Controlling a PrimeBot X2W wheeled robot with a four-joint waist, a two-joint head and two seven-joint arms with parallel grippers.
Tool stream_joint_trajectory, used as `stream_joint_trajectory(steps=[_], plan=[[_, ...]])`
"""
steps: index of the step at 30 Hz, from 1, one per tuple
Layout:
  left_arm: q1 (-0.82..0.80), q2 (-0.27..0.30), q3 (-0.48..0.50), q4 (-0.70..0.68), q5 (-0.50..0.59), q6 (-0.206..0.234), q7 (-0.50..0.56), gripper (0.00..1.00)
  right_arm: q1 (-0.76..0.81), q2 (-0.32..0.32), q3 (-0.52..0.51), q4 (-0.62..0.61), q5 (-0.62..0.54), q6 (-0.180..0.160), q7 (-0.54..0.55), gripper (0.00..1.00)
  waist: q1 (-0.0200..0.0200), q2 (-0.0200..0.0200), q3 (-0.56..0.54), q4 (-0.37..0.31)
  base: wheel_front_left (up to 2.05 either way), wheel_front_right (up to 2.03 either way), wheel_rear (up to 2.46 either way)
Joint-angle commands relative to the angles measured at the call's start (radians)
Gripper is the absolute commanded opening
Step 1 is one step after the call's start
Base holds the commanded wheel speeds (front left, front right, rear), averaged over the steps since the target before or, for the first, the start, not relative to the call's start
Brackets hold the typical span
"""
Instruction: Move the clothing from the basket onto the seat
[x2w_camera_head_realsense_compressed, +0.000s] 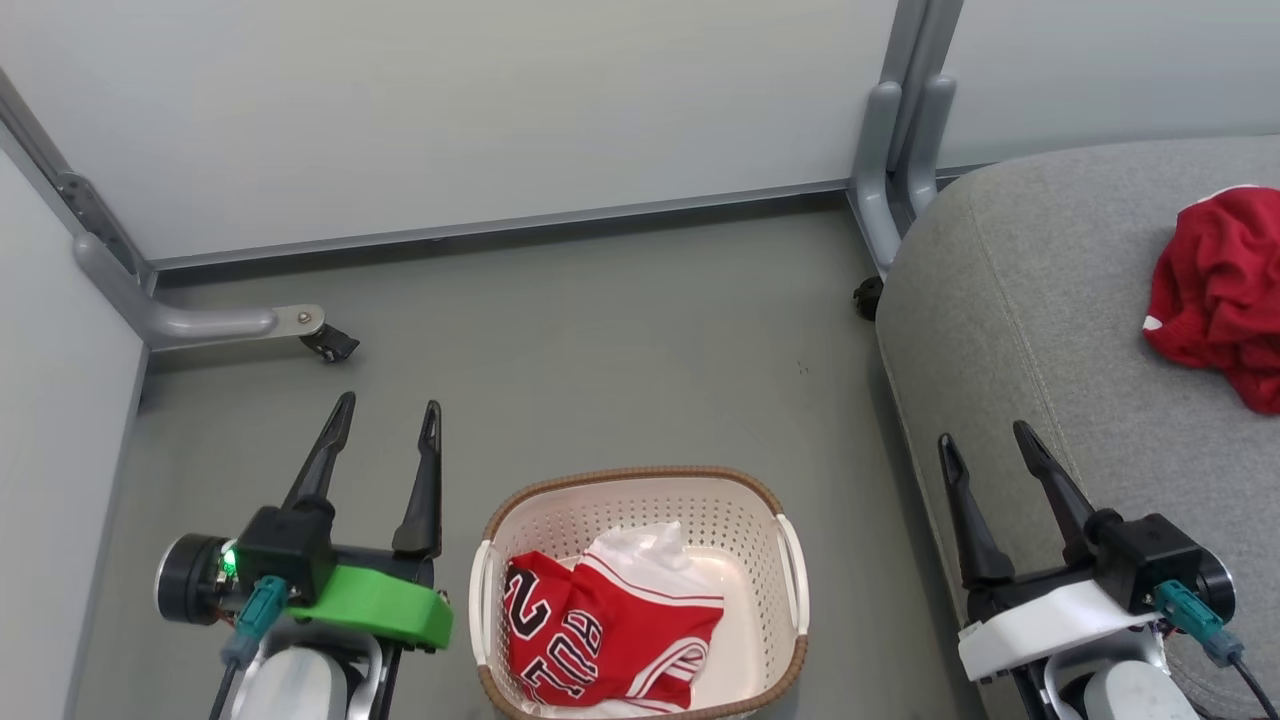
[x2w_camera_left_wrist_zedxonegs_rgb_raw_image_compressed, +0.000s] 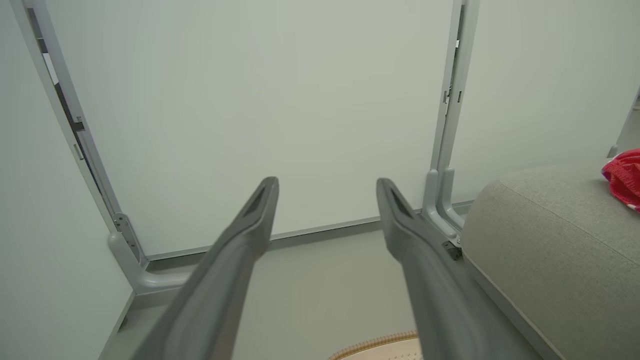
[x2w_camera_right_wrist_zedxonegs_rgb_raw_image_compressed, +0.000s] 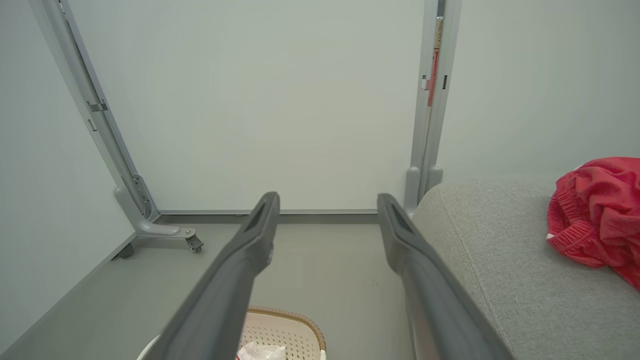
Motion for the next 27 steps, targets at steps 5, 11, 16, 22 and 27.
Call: stream_joint_trajectory(steps=[5, 11, 16, 22, 27], plan=[[-0.11, 0.043, -0.08, 0.091, 0.003, -0.008, 0.0, 1.0, -0.054, -0.003, 0.004, -0.016, -0.003, -0.001, 0.0, 1.0, 0.0, 0.0, 0.062, -0.045, 0.0, 0.0, 0.0], [-0.224, 0.084, -0.194, 0.186, -0.032, -0.009, 0.0, 1.0, -0.123, -0.003, 0.021, -0.036, 0.001, -0.001, 0.0, 1.0, 0.0, 0.0, 0.158, -0.1, 0.0, 0.0, 0.0], [-0.319, 0.114, -0.27, 0.263, -0.053, -0.009, 0.0, 1.0, -0.204, -0.003, 0.04, -0.055, -0.001, -0.001, 0.0, 1.0, 0.0, 0.0, 0.265, -0.148, 0.0, 0.0, 0.0], [-0.435, 0.157, -0.377, 0.366, -0.064, -0.008, 0.0, 1.0, -0.315, -0.003, 0.051, -0.078, 0.006, -0.001, 0.0, 1.0, 0.0, 0.0, 0.396, -0.2, 0.0, 0.0, 0.0], [-0.532, 0.187, -0.483, 0.452, -0.075, -0.008, 0.0, 1.0, -0.387, -0.003, 0.06, -0.095, 0.011, -0.001, 0.0, 1.0, 0.0, 0.0, 0.496, -0.229, 0.0, 0.0, 0.0]])
